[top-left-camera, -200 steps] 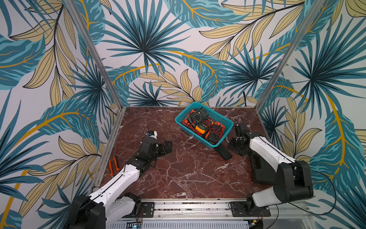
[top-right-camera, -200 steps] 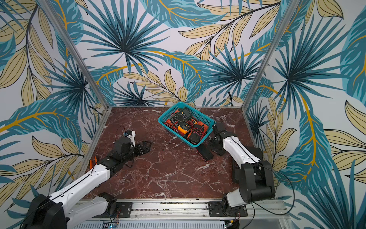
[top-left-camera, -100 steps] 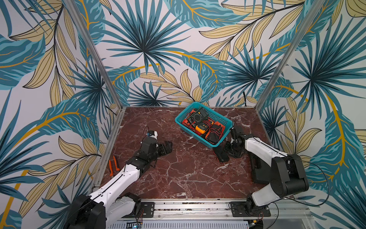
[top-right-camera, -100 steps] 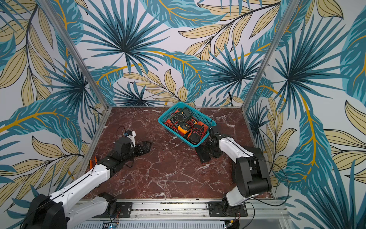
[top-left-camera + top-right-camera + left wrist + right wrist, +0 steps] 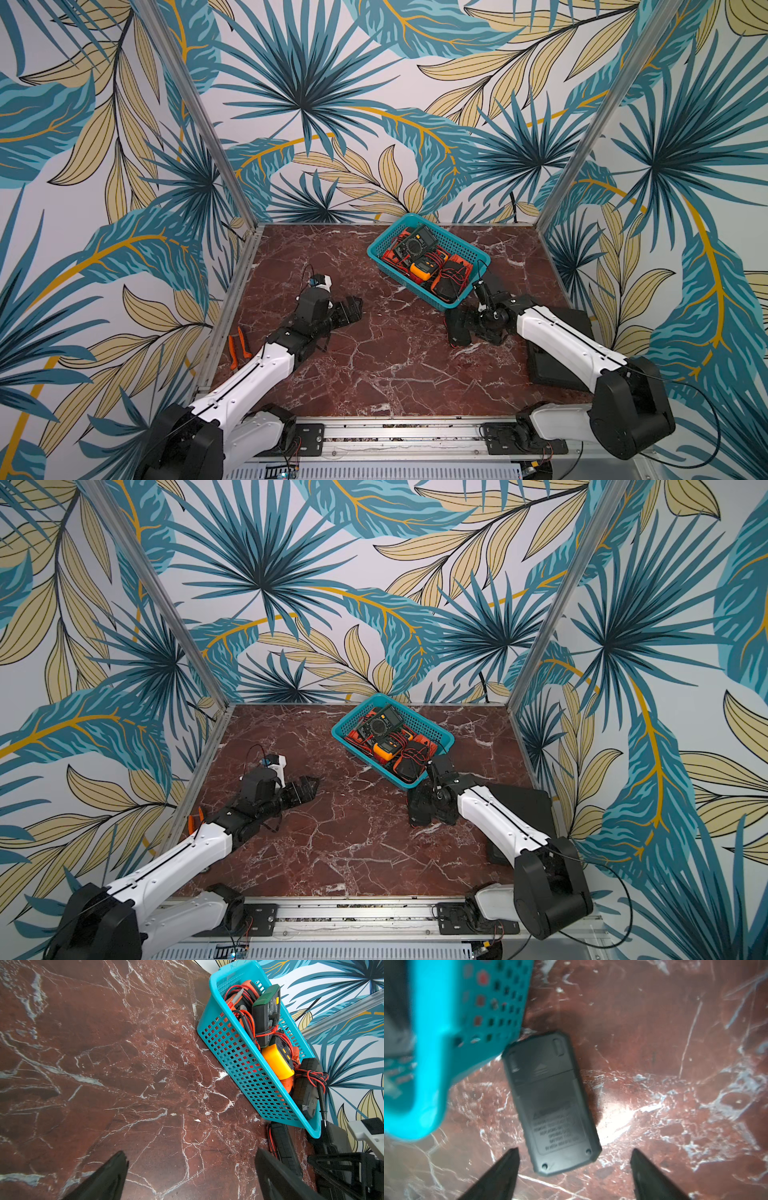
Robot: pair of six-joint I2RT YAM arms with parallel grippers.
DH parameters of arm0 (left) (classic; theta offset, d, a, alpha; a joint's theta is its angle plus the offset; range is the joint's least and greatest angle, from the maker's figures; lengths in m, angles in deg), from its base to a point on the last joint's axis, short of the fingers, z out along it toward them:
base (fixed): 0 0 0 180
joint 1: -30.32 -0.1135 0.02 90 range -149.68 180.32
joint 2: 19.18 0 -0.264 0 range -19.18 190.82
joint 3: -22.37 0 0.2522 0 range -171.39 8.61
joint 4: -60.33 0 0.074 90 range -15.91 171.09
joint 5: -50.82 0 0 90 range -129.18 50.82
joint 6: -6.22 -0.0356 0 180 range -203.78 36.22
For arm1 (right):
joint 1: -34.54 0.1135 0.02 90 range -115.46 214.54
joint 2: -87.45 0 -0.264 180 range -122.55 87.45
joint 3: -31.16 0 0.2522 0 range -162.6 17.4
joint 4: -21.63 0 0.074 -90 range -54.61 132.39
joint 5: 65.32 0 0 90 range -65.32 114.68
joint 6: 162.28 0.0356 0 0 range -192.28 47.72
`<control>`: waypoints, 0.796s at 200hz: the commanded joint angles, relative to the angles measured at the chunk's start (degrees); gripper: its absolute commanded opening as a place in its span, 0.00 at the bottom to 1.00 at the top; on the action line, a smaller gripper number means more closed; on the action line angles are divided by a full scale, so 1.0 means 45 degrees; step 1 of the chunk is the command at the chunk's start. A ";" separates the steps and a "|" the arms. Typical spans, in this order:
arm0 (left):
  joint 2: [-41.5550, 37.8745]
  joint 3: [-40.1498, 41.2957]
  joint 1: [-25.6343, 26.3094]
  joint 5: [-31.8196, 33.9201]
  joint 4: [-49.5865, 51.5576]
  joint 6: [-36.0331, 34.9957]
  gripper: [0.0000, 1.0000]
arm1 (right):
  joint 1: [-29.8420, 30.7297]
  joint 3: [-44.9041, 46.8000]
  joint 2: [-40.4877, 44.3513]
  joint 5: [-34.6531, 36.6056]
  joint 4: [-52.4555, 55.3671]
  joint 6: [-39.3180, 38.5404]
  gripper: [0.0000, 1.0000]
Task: Put the multimeter into the basket
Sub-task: Pick up the multimeter from the center of the board.
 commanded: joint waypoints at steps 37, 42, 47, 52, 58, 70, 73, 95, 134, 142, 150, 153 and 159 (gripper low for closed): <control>0.0048 -0.0373 -0.0029 -0.0027 -0.0309 -0.0043 1.00 | 0.0259 0.0058 -0.1172 0.0078 -0.0177 -0.0883 0.99; 0.0051 -0.0378 -0.0030 -0.0042 -0.0311 -0.0053 1.00 | 0.0259 0.0052 -0.1321 0.0046 -0.0162 -0.0967 0.99; 0.0051 -0.0378 -0.0030 -0.0028 -0.0302 -0.0062 1.00 | 0.0258 0.0036 -0.1447 -0.0001 -0.0184 -0.1067 0.99; 0.0050 -0.0388 -0.0030 -0.0032 -0.0309 -0.0049 1.00 | 0.0266 0.0014 -0.1582 -0.0083 -0.0205 -0.1139 0.99; 0.0053 -0.0397 -0.0022 -0.0028 -0.0313 -0.0033 1.00 | 0.0268 -0.0007 -0.1703 -0.0187 -0.0262 -0.1234 0.99; 0.0051 -0.0398 -0.0030 -0.0027 -0.0337 -0.0031 1.00 | 0.0304 -0.0027 -0.1894 -0.0322 -0.0394 -0.1349 0.97; 0.0066 -0.0398 -0.0030 -0.0012 -0.0338 -0.0027 1.00 | 0.0299 -0.0027 -0.1918 -0.0374 -0.0418 -0.1356 0.97; 0.0090 -0.0398 -0.0025 -0.0036 -0.0349 0.0000 1.00 | 0.0356 -0.0047 -0.2103 -0.0424 -0.0582 -0.1478 0.95; 0.0092 -0.0436 -0.0030 -0.0027 -0.0305 0.0022 1.00 | 0.0425 0.0012 -0.2550 -0.0411 -0.0834 -0.1653 0.88; 0.0090 -0.0449 -0.0030 -0.0027 -0.0284 0.0002 1.00 | 0.0427 0.0031 -0.2601 -0.0421 -0.0912 -0.1702 0.86; 0.0073 -0.0443 -0.0030 -0.0037 -0.0297 0.0015 1.00 | 0.0441 0.0048 -0.2640 -0.0416 -0.0964 -0.1729 0.84; 0.0081 -0.0438 -0.0032 -0.0028 -0.0272 0.0015 1.00 | 0.0436 0.0050 -0.2658 -0.0423 -0.0988 -0.1731 0.82; 0.0073 -0.0437 -0.0029 -0.0032 -0.0273 0.0035 1.00 | 0.0447 0.0051 -0.2659 -0.0441 -0.1045 -0.1765 0.79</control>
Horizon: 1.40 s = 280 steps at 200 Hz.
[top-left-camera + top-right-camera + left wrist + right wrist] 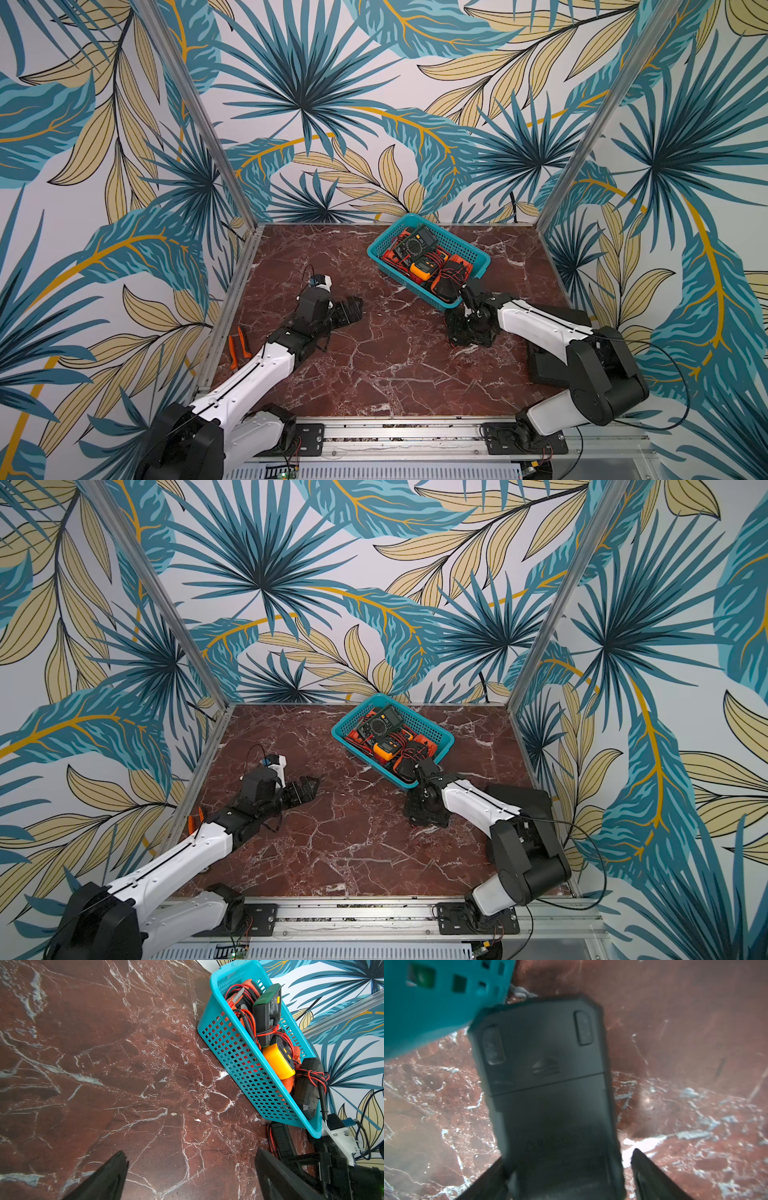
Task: Put the multimeter into the basket
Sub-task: Pick up the multimeter from the center of the board.
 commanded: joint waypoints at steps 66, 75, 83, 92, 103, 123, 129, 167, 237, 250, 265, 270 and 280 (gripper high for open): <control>-0.0094 -0.0427 -0.0020 -0.0063 -0.0149 0.0069 1.00 | 0.0324 0.0187 0.0559 0.0077 0.0122 -0.0311 0.44; -0.0138 -0.0447 -0.0030 -0.0113 -0.0138 0.0120 1.00 | 0.0340 0.0219 0.0941 0.0025 0.0305 -0.0320 0.41; -0.0190 -0.0456 -0.0030 -0.0190 -0.0143 0.0167 1.00 | 0.0355 0.0275 0.1322 -0.0034 0.0518 -0.0311 0.37; -0.0265 -0.0466 -0.0030 -0.0296 -0.0119 0.0242 1.00 | 0.0383 0.0353 0.1823 -0.0175 0.0784 -0.0293 0.34; -0.0375 -0.0485 -0.0027 -0.0466 -0.0099 0.0339 1.00 | 0.0424 0.0464 0.2436 -0.0387 0.1122 -0.0203 0.32; -0.0587 -0.0496 -0.0022 -0.0740 -0.0043 0.0517 1.00 | 0.0467 0.0674 0.3831 -0.0637 0.1956 -0.0019 0.30; -0.0648 -0.0504 -0.0021 -0.0819 -0.0004 0.0593 1.00 | 0.0498 0.0696 0.4237 -0.0664 0.2289 0.0069 0.30; -0.0959 -0.0716 -0.0020 -0.1763 0.0038 0.0917 1.00 | 0.0585 0.0519 0.6684 -0.0919 0.3913 0.0456 0.29; -0.0570 -0.1960 0.0078 -0.5351 -0.1742 0.1229 1.00 | 0.0602 -0.0699 0.7974 -0.3652 0.0740 -0.0548 0.28; -0.0378 -0.2330 0.0312 -0.6012 -0.2202 0.0953 1.00 | 0.0619 -0.0547 0.7808 -0.4577 -0.1494 -0.0493 0.28; -0.0092 -0.2722 0.0684 -0.6688 -0.2804 0.0515 1.00 | 0.0655 -0.0306 0.7470 -0.5345 -0.3934 -0.0275 0.28; 0.0003 -0.2783 0.0790 -0.6945 -0.3215 0.0430 1.00 | 0.0655 -0.0246 0.7288 -0.5616 -0.4770 -0.0200 0.28; 0.0190 -0.2808 0.0934 -0.7567 -0.4202 0.0501 1.00 | 0.0709 -0.0237 0.6842 -0.6008 -0.6381 -0.0071 0.28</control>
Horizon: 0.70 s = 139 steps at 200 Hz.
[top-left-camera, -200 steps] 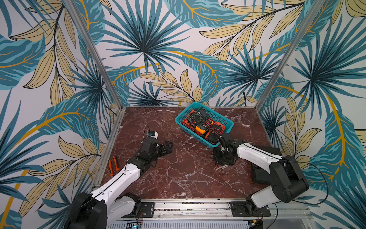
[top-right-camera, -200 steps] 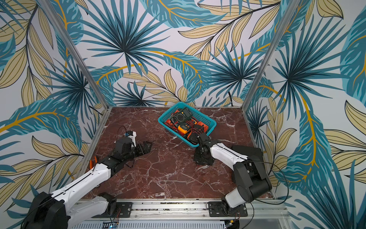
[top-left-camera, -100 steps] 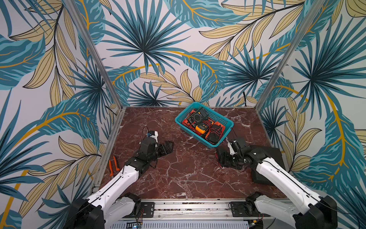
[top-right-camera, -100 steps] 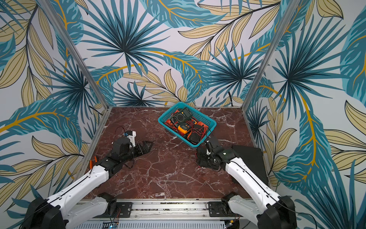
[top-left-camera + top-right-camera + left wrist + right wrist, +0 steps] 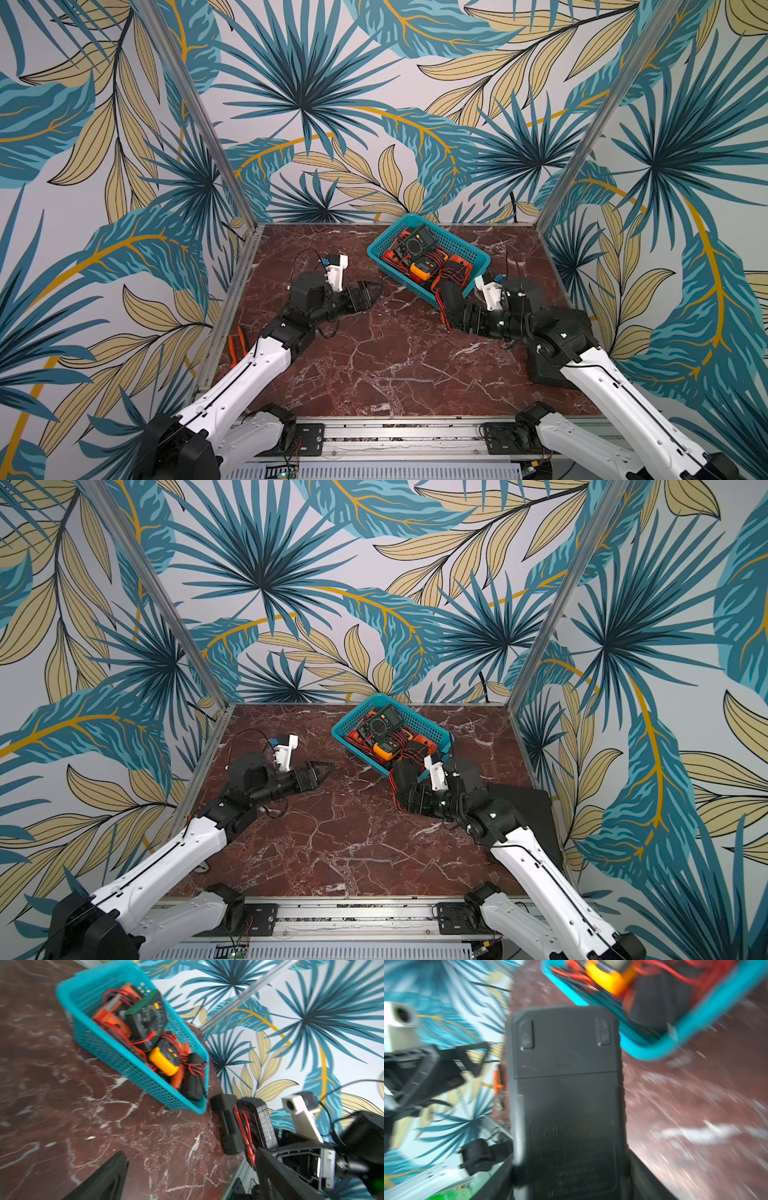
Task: Put the multimeter into the basket
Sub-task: Pick up the multimeter from the center of the board.
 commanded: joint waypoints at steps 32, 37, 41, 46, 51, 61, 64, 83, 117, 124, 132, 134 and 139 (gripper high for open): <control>0.1024 -0.0589 0.0569 -0.3306 -0.5509 0.0207 1.00 | 0.0311 0.0051 -0.1986 -0.3063 -0.8529 0.0689 0.28; 0.1121 -0.0586 0.0553 -0.3319 -0.5872 0.0276 1.00 | 0.0346 0.0034 -0.2161 -0.3224 -0.8981 0.0820 0.28; 0.1185 -0.0581 0.0576 -0.3318 -0.6122 0.0326 1.00 | 0.0381 0.0012 -0.2251 -0.3327 -0.9247 0.0942 0.28; 0.1276 -0.0578 0.0563 -0.3360 -0.6407 0.0350 1.00 | 0.0439 -0.0019 -0.2384 -0.3406 -0.9497 0.1031 0.28; 0.1337 -0.0609 0.0577 -0.3419 -0.6632 0.0316 1.00 | 0.0478 -0.0075 -0.2489 -0.3480 -0.9709 0.1066 0.28; 0.1494 -0.0686 0.0581 -0.3469 -0.6981 0.0256 1.00 | 0.0561 -0.0178 -0.2645 -0.3551 -0.9915 0.1079 0.28; 0.1533 -0.0723 0.0577 -0.3501 -0.7061 0.0240 1.00 | 0.0612 -0.0209 -0.2682 -0.3563 -0.9930 0.1082 0.28; 0.1935 -0.1015 0.0566 -0.3566 -0.7320 0.0152 1.00 | 0.0840 -0.0281 -0.2885 -0.3761 -1.0372 0.1224 0.28; 0.2876 -0.1557 0.0535 -0.3675 -0.8279 0.0751 1.00 | 0.1240 -0.0360 -0.3049 -0.3852 -1.0577 0.1256 0.28; 0.3040 -0.1646 0.0503 -0.3651 -0.8449 0.0908 1.00 | 0.1317 -0.0366 -0.3050 -0.3882 -1.0577 0.1221 0.28; 0.3218 -0.1722 0.0443 -0.3651 -0.8725 0.1128 1.00 | 0.1381 -0.0371 -0.3035 -0.3895 -1.0561 0.1194 0.28; 0.3266 -0.1730 0.0439 -0.3660 -0.8814 0.1176 1.00 | 0.1383 -0.0374 -0.3031 -0.3903 -1.0558 0.1185 0.28; 0.3368 -0.1766 0.0405 -0.3650 -0.9041 0.1339 1.00 | 0.1421 -0.0381 -0.3013 -0.3905 -1.0509 0.1146 0.28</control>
